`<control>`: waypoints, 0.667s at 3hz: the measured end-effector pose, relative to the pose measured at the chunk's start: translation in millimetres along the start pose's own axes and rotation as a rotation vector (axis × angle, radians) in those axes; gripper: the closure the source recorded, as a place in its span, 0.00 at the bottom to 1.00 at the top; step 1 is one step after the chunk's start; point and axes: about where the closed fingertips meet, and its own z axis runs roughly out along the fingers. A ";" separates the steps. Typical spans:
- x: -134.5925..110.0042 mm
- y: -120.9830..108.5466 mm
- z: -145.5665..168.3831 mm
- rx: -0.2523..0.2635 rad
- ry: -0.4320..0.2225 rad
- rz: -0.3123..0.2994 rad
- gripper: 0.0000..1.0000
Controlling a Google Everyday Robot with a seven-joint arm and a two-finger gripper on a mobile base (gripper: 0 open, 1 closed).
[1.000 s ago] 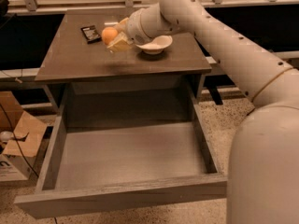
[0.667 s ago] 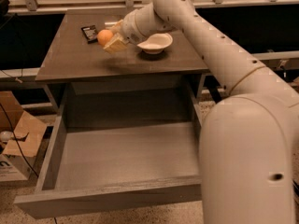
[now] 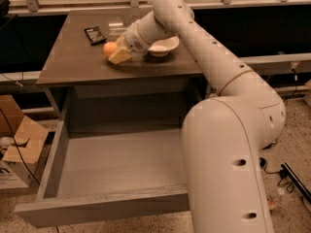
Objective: Pick orange from top drawer and place on counter
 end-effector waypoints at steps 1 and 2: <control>1.0 0.1 0.6 -0.001 0.002 0.006 0.11; 1.0 0.1 0.6 -0.001 0.002 0.006 0.00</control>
Offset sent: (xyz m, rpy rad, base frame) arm 0.0001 -0.0002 -0.0011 -0.0007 0.0059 -0.0036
